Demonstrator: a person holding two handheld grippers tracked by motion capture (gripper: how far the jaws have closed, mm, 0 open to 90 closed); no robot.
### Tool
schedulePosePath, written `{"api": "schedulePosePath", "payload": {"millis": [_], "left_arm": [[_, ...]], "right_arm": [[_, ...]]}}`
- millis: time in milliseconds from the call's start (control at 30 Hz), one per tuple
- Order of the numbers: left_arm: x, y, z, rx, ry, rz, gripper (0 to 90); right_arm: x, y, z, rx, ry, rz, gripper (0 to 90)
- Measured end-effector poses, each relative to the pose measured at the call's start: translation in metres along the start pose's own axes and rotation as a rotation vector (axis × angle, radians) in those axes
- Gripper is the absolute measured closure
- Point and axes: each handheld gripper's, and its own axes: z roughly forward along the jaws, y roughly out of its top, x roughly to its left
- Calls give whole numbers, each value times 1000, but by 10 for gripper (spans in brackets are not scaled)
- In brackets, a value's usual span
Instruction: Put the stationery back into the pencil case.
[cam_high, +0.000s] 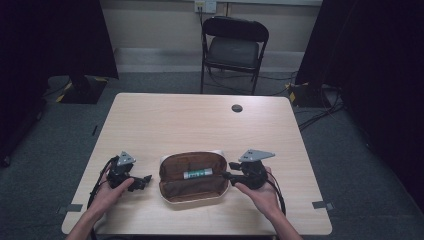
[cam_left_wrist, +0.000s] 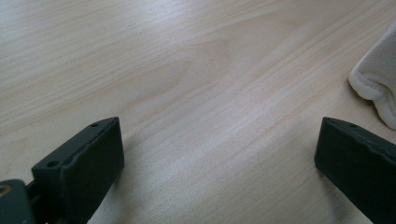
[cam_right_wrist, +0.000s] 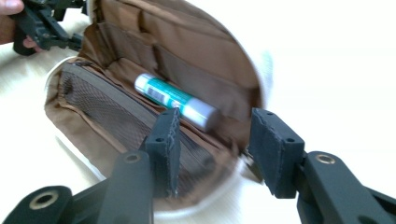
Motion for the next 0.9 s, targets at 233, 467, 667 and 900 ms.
{"api": "schedulePosePath", "payload": {"millis": [233, 467, 667, 900], "left_arm": [[0, 1, 1, 3, -3, 2, 1], [0, 1, 1, 4, -4, 2, 0], [0, 0, 1, 3, -2, 3, 1], [0, 0, 1, 1, -7, -1, 1]], "right_arm": [[-19, -18, -22, -8, -58, 53, 453], [-42, -38, -41, 11, -148, 107, 348], [-70, -57, -50, 32, -256, 165, 258], [-108, -82, -46, 86, -371, 242, 209]]}}
